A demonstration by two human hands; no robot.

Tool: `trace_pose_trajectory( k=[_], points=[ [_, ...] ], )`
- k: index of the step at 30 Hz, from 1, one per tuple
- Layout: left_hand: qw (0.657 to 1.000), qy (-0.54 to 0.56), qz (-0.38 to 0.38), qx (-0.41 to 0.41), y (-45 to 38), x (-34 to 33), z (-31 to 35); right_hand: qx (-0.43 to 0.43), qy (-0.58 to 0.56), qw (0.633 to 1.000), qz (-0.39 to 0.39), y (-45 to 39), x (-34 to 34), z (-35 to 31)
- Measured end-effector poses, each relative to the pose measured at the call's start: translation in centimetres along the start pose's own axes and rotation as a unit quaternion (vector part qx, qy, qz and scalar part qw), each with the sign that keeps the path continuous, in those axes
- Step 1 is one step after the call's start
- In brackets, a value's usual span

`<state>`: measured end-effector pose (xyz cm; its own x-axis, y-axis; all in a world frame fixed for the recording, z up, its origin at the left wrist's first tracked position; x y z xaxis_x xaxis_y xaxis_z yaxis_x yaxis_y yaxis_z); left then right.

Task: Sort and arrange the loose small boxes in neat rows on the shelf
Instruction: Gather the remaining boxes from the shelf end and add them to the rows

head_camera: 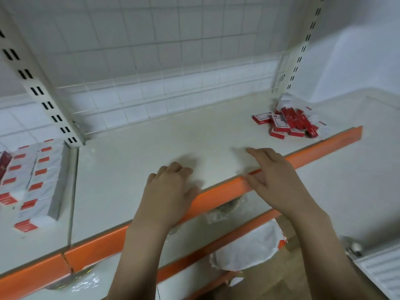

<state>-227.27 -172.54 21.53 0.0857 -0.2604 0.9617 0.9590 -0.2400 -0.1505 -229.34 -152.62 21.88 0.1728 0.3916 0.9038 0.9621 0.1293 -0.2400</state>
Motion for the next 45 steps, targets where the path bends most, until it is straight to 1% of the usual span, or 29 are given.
trace_pose_trajectory(
  k=[4,11,17,21,26,30,33,35,39,42,45],
  points=[
    [0.999,-0.009,-0.013,-0.031,-3.5,-0.5,1.6,-0.031,-0.002,1.000,0.002,-0.7,0.5,2.5],
    [0.991,0.012,-0.021,-0.130,-11.5,-0.2,5.5,-0.092,0.019,0.994,0.049,-2.2,2.5,6.2],
    [0.969,-0.021,-0.030,-0.243,-18.6,-0.2,11.5,-0.121,0.054,0.988,0.078,-2.1,4.4,9.4],
    [0.954,-0.064,-0.054,-0.288,-23.4,-1.0,15.6,-0.129,0.087,0.984,0.083,-2.8,5.8,11.6],
    [0.952,-0.060,-0.086,-0.287,-30.0,-2.1,18.9,-0.109,0.123,0.984,0.075,-4.9,7.3,14.1],
    [0.956,-0.068,-0.110,-0.262,-35.0,-4.1,20.1,-0.089,0.135,0.983,0.082,-6.7,8.6,16.2],
    [0.955,-0.091,-0.125,-0.254,-37.1,-5.7,20.6,-0.076,0.148,0.982,0.086,-7.8,9.5,17.5],
    [0.946,-0.136,-0.123,-0.268,-37.8,-6.5,20.9,-0.073,0.157,0.982,0.081,-8.4,9.7,18.3],
    [0.913,-0.235,-0.113,-0.315,-39.3,-8.1,20.7,-0.071,0.165,0.982,0.060,-9.3,9.3,19.9],
    [0.892,-0.270,-0.122,-0.341,-40.0,-9.3,20.8,-0.070,0.156,0.984,0.053,-9.8,8.8,21.0],
    [0.873,-0.277,-0.107,-0.388,-39.9,-9.4,21.6,-0.065,0.145,0.986,0.041,-10.5,8.2,22.1]
  ],
)
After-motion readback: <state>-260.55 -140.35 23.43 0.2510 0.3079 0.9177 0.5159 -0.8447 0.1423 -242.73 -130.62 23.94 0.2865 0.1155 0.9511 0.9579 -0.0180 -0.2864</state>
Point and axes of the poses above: each hand's wrist, its own y-axis away from the middle knuckle, its own x-axis out of the back of the hand, z = x × y, the point moved 7 cm from there along -y, towards the middle knuckle, and after that the axes turned 5 degrees about -x, right-handed, at the moved point
